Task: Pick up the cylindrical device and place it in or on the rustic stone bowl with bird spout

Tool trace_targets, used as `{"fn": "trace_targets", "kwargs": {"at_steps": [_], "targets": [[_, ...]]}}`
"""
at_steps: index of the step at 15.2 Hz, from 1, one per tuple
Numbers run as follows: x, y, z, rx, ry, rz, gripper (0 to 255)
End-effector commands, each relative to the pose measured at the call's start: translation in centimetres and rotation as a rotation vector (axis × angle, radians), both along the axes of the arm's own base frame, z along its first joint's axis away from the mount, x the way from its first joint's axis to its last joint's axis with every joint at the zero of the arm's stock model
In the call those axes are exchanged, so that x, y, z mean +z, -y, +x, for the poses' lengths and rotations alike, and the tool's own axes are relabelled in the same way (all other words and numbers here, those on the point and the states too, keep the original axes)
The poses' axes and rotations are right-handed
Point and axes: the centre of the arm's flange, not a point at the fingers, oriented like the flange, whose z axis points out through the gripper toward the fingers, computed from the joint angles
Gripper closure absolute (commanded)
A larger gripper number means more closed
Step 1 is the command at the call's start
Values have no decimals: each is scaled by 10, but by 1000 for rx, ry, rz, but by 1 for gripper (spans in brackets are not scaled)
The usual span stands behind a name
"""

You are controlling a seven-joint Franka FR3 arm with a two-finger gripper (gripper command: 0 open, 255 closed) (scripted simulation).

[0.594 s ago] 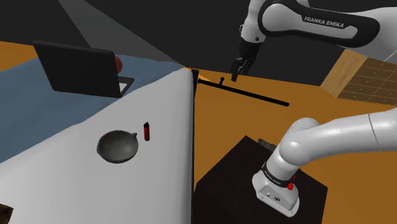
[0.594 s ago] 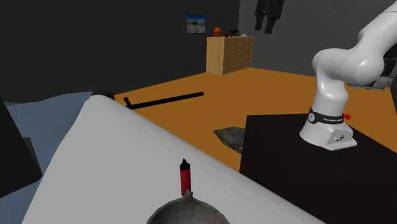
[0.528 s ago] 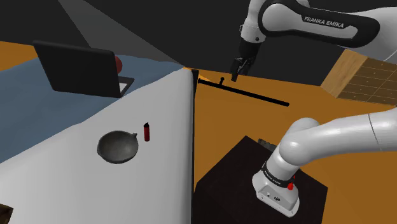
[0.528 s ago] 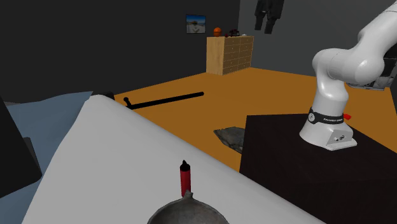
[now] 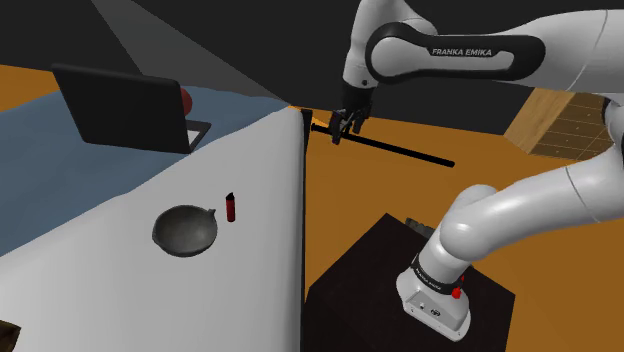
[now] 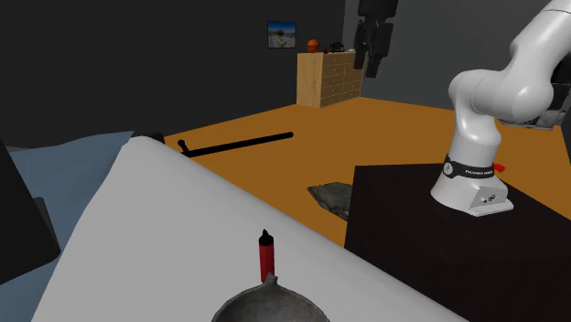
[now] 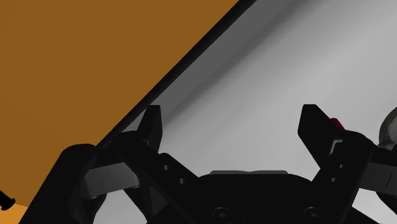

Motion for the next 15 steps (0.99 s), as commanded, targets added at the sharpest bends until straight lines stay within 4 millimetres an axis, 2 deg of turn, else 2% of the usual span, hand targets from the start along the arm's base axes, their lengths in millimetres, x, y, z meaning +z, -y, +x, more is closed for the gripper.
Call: {"fn": "trace_targets", "kwargs": {"at_steps": [1, 15], "targets": [[-15, -11, 14, -10, 0, 7, 0], [-122, -116, 117, -73, -7, 48, 0]]}}
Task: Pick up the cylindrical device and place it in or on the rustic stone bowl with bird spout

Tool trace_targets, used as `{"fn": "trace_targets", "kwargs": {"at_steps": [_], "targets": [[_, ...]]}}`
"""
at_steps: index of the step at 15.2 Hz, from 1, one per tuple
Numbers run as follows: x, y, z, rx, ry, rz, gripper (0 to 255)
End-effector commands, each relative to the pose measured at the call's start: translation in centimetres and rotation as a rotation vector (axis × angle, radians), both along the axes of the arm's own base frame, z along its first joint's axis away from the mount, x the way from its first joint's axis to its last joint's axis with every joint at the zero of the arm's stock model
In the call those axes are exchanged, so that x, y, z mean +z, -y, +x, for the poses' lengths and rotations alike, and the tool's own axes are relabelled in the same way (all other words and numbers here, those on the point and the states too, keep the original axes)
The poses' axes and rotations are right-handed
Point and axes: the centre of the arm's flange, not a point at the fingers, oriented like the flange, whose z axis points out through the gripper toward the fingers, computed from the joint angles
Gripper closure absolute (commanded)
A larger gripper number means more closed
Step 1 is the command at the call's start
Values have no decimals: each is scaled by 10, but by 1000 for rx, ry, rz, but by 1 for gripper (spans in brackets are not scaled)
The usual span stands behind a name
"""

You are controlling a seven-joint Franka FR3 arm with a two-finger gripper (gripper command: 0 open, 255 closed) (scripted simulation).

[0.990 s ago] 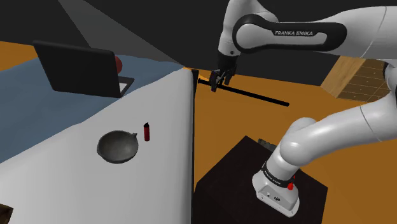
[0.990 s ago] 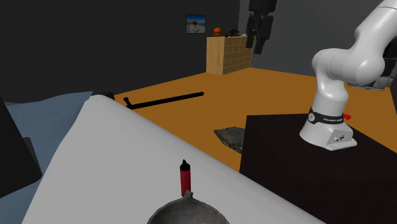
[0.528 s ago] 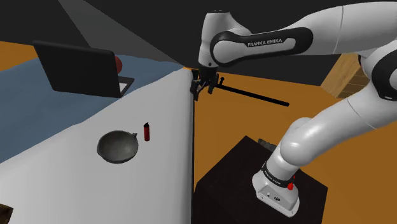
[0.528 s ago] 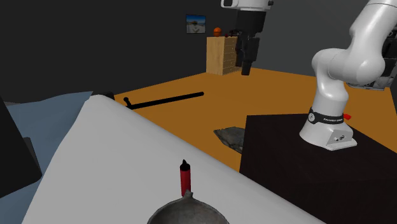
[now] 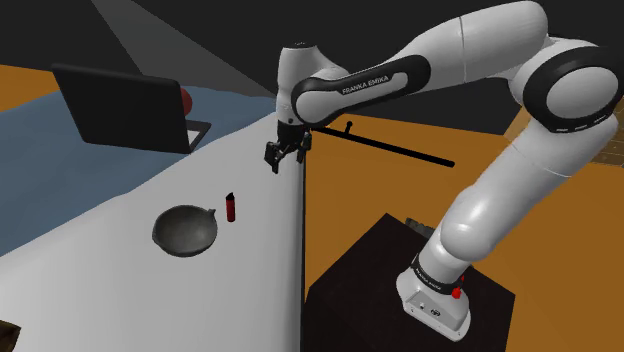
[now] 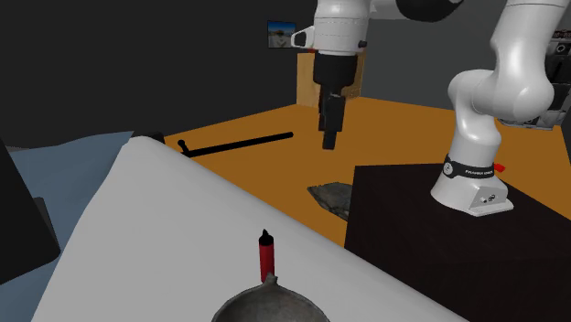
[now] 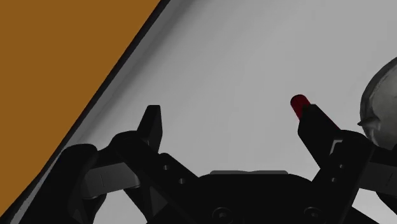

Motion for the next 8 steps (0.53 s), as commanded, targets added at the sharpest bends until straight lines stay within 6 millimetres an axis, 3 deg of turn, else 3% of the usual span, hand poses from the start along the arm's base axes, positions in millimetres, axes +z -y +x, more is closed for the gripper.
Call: {"fn": "trace_targets", "kwargs": {"at_steps": [1, 8], "targets": [[-14, -13, 16, -10, 0, 7, 0], [-67, -65, 70, -42, -4, 28, 0]]}}
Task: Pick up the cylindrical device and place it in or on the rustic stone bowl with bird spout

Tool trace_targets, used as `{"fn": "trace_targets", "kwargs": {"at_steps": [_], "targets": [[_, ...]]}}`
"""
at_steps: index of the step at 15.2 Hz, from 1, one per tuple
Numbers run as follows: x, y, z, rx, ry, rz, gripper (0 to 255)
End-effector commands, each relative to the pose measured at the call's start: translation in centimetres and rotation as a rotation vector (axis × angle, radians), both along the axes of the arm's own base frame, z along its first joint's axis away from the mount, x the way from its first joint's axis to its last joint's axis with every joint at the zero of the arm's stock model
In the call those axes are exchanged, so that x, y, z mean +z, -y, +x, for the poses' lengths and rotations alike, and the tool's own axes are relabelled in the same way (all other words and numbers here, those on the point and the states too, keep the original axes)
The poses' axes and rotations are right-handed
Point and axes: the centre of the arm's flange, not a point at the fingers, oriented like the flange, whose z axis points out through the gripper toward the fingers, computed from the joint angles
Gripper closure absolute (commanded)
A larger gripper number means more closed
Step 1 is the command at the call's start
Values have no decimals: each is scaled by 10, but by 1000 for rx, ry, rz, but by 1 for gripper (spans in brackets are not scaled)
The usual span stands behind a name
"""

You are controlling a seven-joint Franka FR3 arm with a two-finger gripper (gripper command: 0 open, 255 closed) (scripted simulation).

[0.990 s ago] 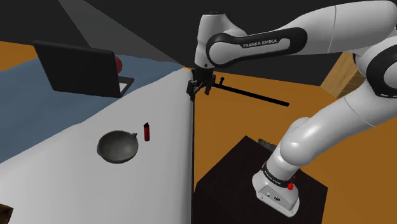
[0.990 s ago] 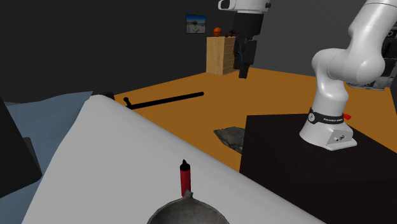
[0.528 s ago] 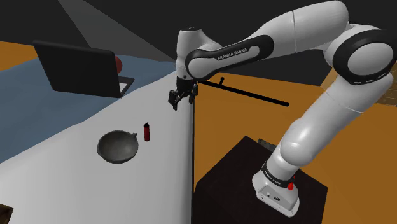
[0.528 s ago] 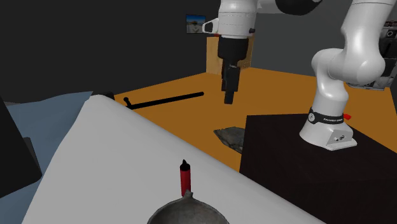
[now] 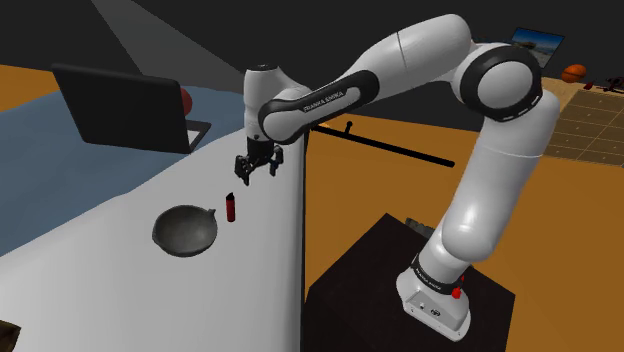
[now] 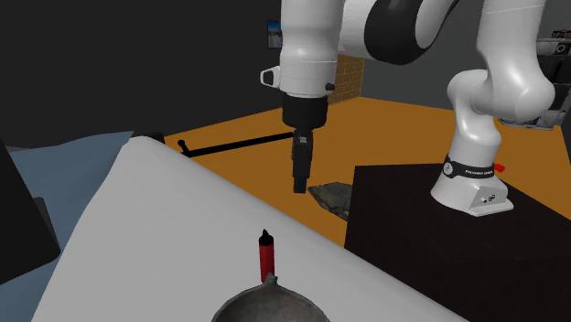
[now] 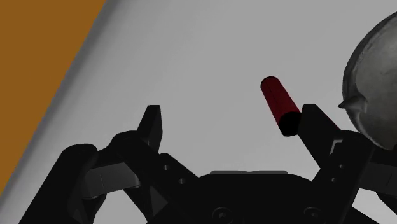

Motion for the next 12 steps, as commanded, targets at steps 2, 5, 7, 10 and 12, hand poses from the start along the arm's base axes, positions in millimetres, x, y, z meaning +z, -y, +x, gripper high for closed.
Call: {"fn": "trace_targets", "kwargs": {"at_steps": [2, 5, 7, 10, 12], "targets": [[-24, -25, 26, -15, -1, 9, 0], [-46, -46, 50, -28, -3, 18, 0], [-61, -61, 66, -37, -4, 24, 0], [-73, -62, 68, -38, -4, 25, 0], [-84, -62, 68, -38, -4, 25, 0]]}}
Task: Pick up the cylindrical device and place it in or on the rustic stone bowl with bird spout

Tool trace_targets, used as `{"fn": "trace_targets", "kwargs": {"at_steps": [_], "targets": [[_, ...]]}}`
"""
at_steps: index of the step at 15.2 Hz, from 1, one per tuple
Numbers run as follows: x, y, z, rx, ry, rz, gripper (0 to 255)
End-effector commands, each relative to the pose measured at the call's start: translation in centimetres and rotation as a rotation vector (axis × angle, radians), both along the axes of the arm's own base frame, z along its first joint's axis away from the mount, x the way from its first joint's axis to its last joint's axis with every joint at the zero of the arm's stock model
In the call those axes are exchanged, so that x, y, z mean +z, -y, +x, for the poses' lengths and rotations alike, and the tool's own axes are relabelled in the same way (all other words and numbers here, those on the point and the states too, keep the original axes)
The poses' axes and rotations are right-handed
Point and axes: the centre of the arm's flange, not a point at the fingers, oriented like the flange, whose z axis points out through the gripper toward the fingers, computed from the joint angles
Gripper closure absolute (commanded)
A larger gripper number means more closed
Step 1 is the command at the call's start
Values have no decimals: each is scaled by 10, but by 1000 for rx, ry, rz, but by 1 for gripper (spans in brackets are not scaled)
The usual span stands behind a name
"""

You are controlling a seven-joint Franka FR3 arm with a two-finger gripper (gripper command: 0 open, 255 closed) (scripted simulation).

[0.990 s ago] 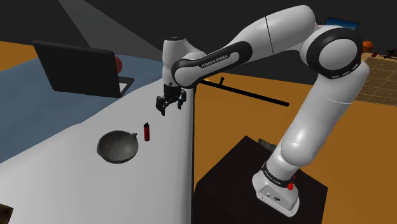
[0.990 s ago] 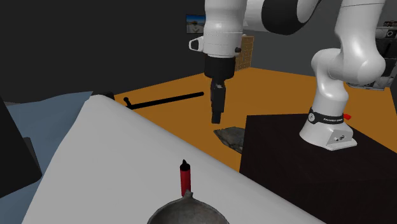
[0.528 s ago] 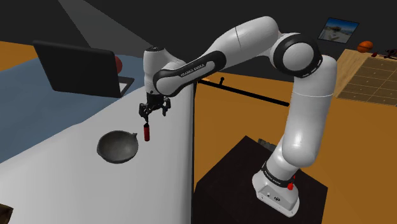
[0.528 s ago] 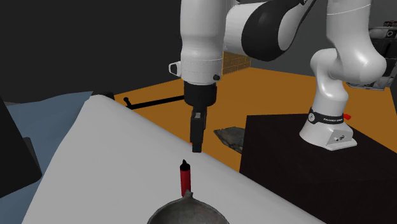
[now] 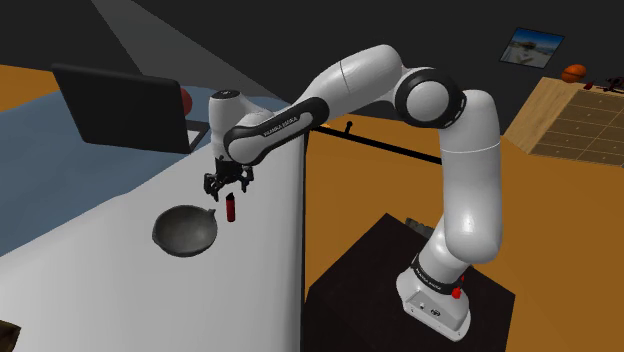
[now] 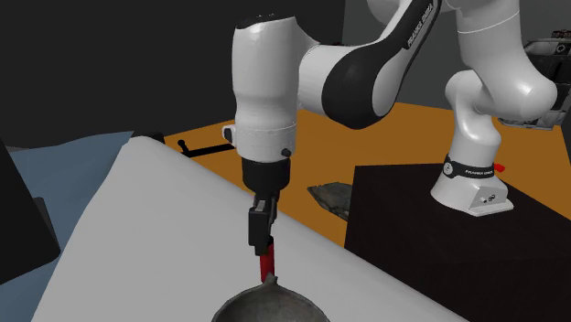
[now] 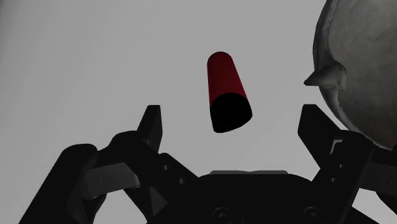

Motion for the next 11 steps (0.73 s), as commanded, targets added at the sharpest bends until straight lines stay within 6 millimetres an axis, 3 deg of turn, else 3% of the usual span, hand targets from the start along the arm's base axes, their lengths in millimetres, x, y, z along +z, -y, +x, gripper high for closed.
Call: {"fn": "trace_targets", "kwargs": {"at_steps": [1, 3, 11], "targets": [[-11, -1, 2, 0, 0, 0, 0], [-25, -1, 2, 0, 0, 0, 0], [-25, -1, 2, 0, 0, 0, 0]]}}
